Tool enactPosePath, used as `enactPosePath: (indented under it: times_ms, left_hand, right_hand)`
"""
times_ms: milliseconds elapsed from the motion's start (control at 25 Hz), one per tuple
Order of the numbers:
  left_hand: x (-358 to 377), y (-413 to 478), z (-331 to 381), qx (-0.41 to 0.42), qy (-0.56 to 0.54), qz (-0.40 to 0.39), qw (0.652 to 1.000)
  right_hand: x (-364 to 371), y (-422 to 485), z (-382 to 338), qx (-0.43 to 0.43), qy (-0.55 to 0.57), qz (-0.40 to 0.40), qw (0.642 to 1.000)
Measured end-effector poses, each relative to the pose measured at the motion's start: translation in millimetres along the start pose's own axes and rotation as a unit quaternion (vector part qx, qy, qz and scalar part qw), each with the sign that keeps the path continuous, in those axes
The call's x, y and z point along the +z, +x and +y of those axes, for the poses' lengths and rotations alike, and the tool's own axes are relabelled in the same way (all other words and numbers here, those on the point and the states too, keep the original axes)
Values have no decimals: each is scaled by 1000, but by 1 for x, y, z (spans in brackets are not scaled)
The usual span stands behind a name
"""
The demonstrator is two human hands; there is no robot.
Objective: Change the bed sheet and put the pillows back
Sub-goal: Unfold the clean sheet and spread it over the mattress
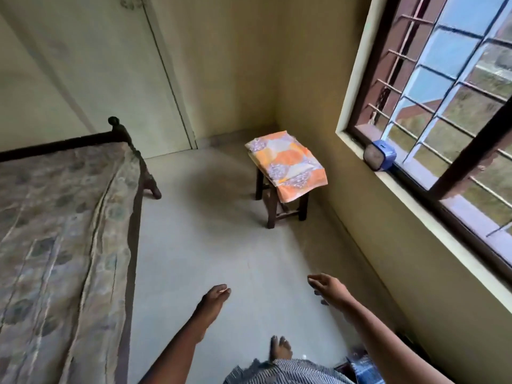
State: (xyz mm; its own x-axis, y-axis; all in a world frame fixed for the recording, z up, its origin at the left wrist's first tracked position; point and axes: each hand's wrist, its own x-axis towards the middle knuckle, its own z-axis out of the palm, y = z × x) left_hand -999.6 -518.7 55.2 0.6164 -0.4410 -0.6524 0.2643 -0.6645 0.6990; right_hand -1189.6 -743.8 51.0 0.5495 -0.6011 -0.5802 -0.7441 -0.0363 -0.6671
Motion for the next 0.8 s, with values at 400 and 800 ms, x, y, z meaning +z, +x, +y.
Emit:
enactPosePath:
  times_ms: [400, 800]
  left_hand:
    - [-5, 231, 233, 49, 64, -45, 996]
    - [3, 455, 399, -54, 63, -81, 993]
  right_hand:
    - [-94, 237, -136, 76, 214, 48, 973]
    - [-110, 429, -258, 192, 461, 69, 864]
